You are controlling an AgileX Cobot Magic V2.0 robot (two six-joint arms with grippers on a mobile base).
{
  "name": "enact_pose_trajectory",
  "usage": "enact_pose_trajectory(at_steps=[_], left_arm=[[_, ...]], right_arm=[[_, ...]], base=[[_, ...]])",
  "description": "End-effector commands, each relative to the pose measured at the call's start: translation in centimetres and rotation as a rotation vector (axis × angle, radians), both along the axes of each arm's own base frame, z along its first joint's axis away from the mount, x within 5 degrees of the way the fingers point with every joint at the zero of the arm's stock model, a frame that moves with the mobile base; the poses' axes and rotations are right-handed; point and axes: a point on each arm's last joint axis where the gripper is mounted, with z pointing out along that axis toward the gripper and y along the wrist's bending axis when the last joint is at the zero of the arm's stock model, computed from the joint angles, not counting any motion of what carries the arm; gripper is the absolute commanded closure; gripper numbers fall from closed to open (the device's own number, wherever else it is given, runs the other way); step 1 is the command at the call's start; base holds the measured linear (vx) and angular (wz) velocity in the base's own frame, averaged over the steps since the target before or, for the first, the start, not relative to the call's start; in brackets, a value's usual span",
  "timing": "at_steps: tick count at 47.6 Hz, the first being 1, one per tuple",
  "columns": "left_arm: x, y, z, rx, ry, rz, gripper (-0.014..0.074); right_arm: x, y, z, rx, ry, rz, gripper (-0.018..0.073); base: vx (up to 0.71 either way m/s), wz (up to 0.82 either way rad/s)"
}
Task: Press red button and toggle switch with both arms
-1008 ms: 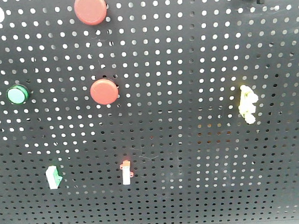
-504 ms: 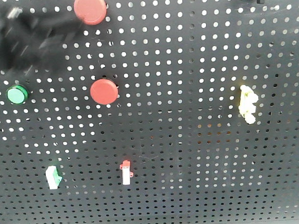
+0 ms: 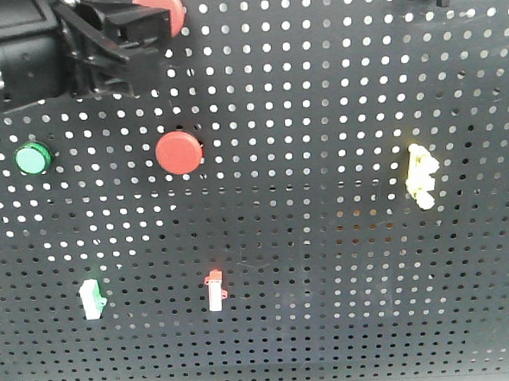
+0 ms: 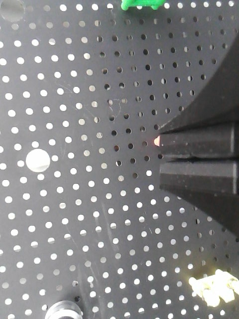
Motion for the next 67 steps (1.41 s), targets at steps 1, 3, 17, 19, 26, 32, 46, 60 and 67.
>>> enact_pose_trajectory(at_steps=[1, 3, 17, 19, 26, 32, 46, 60, 67], left_arm=[[-0.5, 0.7, 2.0, -0.087, -0.088, 0.039, 0.0594], [-0.9, 0.8, 2.1, -0.081, -0.086, 0.030, 0.0594], [-5.4, 3.5, 1.2, -0.085, -0.097, 0.030, 0.0594], [-6.0, 4.0, 0.0, -0.076, -0.079, 0.034, 0.0594], [-8.7, 5.7, -4.6, -0.056, -0.026, 0.055, 0.0594], [-11.1, 7.5, -8.0, -0.072, -0.017, 0.081, 0.0594], [-14.2, 9.3, -11.6, -0.138, 0.036, 0.074, 0.0594], [-14.2, 9.2, -11.8, -0.131, 0.058, 0.063, 0.0594], [-14.2, 9.2, -11.8, -0.148, 0.069, 0.062, 0.0594]], right_arm=[[-0.3, -0.1, 1.6, -0.008, -0.099, -0.012, 0.0562], [-0.4, -0.1, 1.6, -0.003, -0.092, -0.010, 0.0562], [-0.3, 0.0, 1.3, -0.102, -0.054, -0.015, 0.0562], [-0.4, 0.1, 1.3, -0.126, -0.052, -0.008, 0.0562], [0.0, 1.0, 1.9, -0.192, -0.013, 0.088, 0.0562], [1.5, 2.5, 3.0, -0.203, 0.025, 0.242, 0.0562], [10.2, 9.4, 6.8, -0.167, 0.017, 0.608, 0.0562], [12.2, 10.5, 9.0, -0.142, -0.028, 0.604, 0.0562], [12.3, 10.3, 9.0, -0.153, -0.022, 0.577, 0.0562]], base=[[0.00, 0.00], [0.00, 0.00], [0.00, 0.00], [0.00, 0.00], [0.00, 0.00], [0.00, 0.00], [0.00, 0.00], [0.00, 0.00], [0.00, 0.00]])
